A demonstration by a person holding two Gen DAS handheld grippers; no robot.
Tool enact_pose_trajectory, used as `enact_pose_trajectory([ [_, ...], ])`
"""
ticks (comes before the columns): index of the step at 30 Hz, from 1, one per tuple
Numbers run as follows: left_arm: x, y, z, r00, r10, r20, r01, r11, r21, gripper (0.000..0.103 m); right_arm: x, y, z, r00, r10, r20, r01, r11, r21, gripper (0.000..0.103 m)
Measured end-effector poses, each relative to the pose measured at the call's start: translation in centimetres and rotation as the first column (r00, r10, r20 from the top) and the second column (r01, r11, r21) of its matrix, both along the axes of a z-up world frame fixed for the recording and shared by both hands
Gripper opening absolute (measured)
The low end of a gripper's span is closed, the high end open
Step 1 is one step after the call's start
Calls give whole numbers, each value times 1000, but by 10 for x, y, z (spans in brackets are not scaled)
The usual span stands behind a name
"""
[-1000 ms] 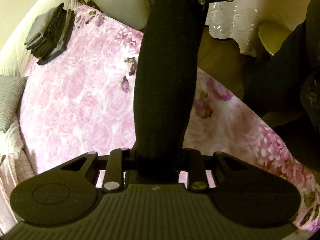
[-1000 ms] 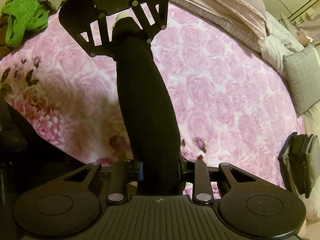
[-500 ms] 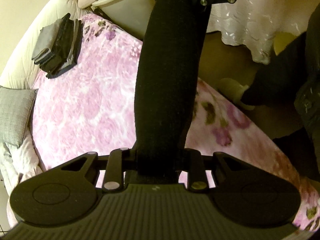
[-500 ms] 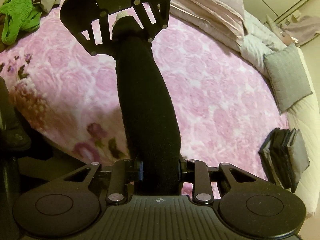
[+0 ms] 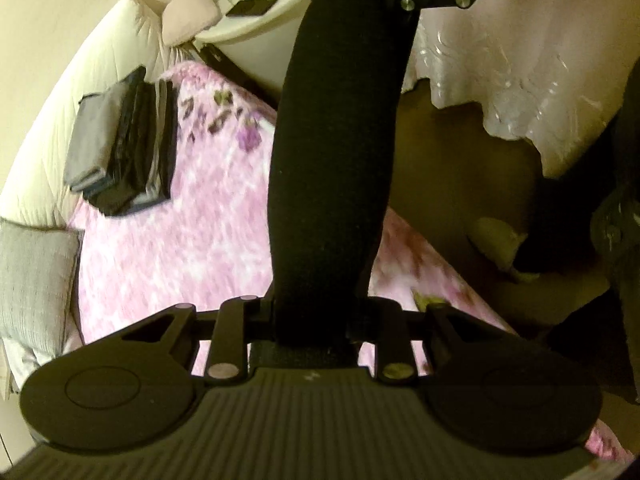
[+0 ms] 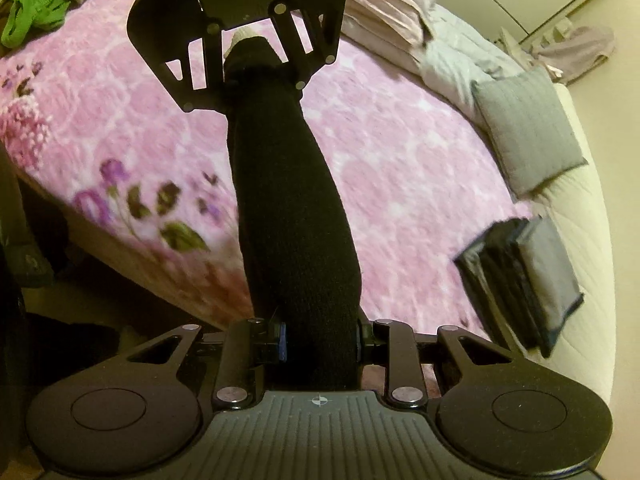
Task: Fold large clothes
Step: 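Carry the black sweater with both grippers to the stack of folded clothes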
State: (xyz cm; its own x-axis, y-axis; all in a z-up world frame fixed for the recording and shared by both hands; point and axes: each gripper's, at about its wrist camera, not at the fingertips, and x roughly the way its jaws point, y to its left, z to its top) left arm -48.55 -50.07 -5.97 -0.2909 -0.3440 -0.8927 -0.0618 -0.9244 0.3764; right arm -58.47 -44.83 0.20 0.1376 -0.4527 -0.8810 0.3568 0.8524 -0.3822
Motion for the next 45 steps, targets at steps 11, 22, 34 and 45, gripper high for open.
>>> enact_pose_trajectory([
  [11, -76, -68, 14, 999, -38, -8, 38, 999, 18, 23, -75, -59, 21, 999, -39, -4, 39, 999, 1, 25],
  [22, -115, -190, 64, 997, -58, -50, 56, 998, -24, 22, -111, -174, 73, 999, -43, -20, 42, 998, -54, 25],
  [34, -171, -343, 136, 993, 39, -108, -56, 986, -158, 22, -172, -345, 151, 998, 51, -24, -55, 985, -165, 25],
  [45, -252, -514, 153, 940, 292, -174, -332, 900, -283, 22, -262, -542, 164, 969, 244, -20, -238, 920, -312, 25],
])
